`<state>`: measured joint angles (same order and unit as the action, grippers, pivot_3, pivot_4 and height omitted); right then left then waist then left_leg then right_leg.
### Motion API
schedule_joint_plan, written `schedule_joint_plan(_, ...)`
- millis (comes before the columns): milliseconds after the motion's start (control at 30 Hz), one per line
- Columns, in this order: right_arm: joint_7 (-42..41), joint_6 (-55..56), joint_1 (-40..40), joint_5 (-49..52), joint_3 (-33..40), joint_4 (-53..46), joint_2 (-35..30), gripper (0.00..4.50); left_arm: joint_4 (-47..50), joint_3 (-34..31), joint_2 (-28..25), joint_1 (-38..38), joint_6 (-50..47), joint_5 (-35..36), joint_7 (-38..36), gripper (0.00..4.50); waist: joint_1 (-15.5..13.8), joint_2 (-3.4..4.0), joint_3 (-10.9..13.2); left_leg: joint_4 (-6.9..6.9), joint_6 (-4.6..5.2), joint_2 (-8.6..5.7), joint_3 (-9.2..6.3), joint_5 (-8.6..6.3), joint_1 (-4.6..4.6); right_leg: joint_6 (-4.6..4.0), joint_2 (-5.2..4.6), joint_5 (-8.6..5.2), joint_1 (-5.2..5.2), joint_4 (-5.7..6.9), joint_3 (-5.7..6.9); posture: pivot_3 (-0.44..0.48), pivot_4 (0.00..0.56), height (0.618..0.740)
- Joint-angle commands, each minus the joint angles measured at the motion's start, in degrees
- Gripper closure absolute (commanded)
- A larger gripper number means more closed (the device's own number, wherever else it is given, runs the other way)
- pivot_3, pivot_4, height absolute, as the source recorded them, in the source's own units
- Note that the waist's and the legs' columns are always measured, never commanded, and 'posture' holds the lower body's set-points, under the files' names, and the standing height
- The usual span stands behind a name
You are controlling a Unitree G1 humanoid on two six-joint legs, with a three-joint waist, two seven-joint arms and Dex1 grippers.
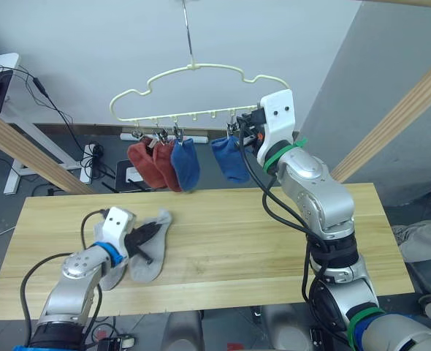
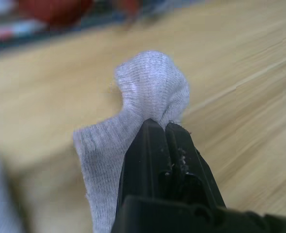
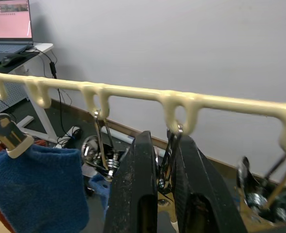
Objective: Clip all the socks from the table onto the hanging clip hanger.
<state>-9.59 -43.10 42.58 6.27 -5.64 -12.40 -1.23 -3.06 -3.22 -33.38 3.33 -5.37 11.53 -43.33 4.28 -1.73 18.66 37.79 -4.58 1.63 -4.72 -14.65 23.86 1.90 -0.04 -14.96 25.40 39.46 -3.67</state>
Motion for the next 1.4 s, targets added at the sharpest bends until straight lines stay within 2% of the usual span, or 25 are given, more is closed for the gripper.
schedule_joint_plan(33, 0.1, 0.3, 1.1, 0.8, 0.3, -3.3, 0.4, 4.41, 7.4, 4.4, 1.4, 3.8, 0.4, 1.6, -3.9, 4.5, -0.1, 0.0, 0.0, 0.0, 0.0, -0.03, 0.0, 0.0, 0.0, 0.0, 0.02, 0.0, 0.0, 0.0, 0.0, -0.045, 0.32, 0.735)
schedule_joint_plan(233, 0.2, 0.2, 1.4, 0.9, 0.0, -3.4, 0.9, 4.41, 7.6, 9.3, 8.4, 13.3, -0.9, 1.6, -3.0, 4.5, 0.1, -0.01, 0.0, 0.0, 0.01, -0.06, 0.05, -0.01, 0.01, 0.04, 0.08, 0.03, -0.01, -0.02, -0.01, -0.053, 0.316, 0.735)
schedule_joint_plan(367, 0.3, -0.3, 1.6, 1.0, 0.1, -3.9, 1.0, 4.41, 3.5, 9.3, 13.4, 19.4, 1.5, 0.0, 1.2, 4.5, 0.5, -0.01, 0.0, 0.01, 0.01, -0.04, 0.02, 0.0, 0.01, 0.04, 0.12, 0.03, -0.01, 0.01, 0.01, -0.06, 0.311, 0.735)
schedule_joint_plan(600, 0.4, -0.9, 1.6, 1.4, 0.0, -4.3, 1.7, 4.41, -4.6, 11.0, 18.0, 26.6, 8.9, -3.3, 3.0, 4.5, 0.5, -0.01, 0.0, 0.04, 0.01, -0.06, 0.01, 0.0, 0.03, 0.04, 0.13, 0.03, -0.01, 0.05, 0.02, -0.066, 0.306, 0.735)
schedule_joint_plan(867, 0.7, -1.4, 1.3, 1.5, 0.0, -4.8, 2.0, 4.41, -8.1, 10.3, 19.4, 28.5, 13.2, -4.8, 4.8, 4.5, 0.6, -0.02, 0.0, 0.04, 0.01, -0.06, 0.0, 0.0, 0.03, 0.05, 0.11, 0.04, -0.01, 0.06, 0.03, -0.072, 0.306, 0.735)
schedule_joint_plan(1200, 1.0, -1.3, 1.2, 1.8, 0.1, -4.6, 1.7, 4.41, -5.4, 13.0, 17.5, 24.9, 11.2, -5.0, 0.4, 4.5, 0.5, -0.02, 0.0, 0.04, 0.01, -0.06, 0.01, 0.0, 0.02, 0.05, 0.11, 0.04, -0.01, 0.06, 0.02, -0.071, 0.308, 0.735)
schedule_joint_plan(1400, 1.0, -1.5, 1.1, 1.9, 0.0, -4.6, 1.2, 4.41, -6.1, 12.7, 17.8, 25.8, 14.4, -6.7, 2.1, 4.5, 0.5, -0.02, 0.0, 0.05, 0.01, -0.06, -0.01, 0.0, 0.02, 0.05, 0.12, 0.04, -0.02, 0.07, 0.03, -0.075, 0.308, 0.735)
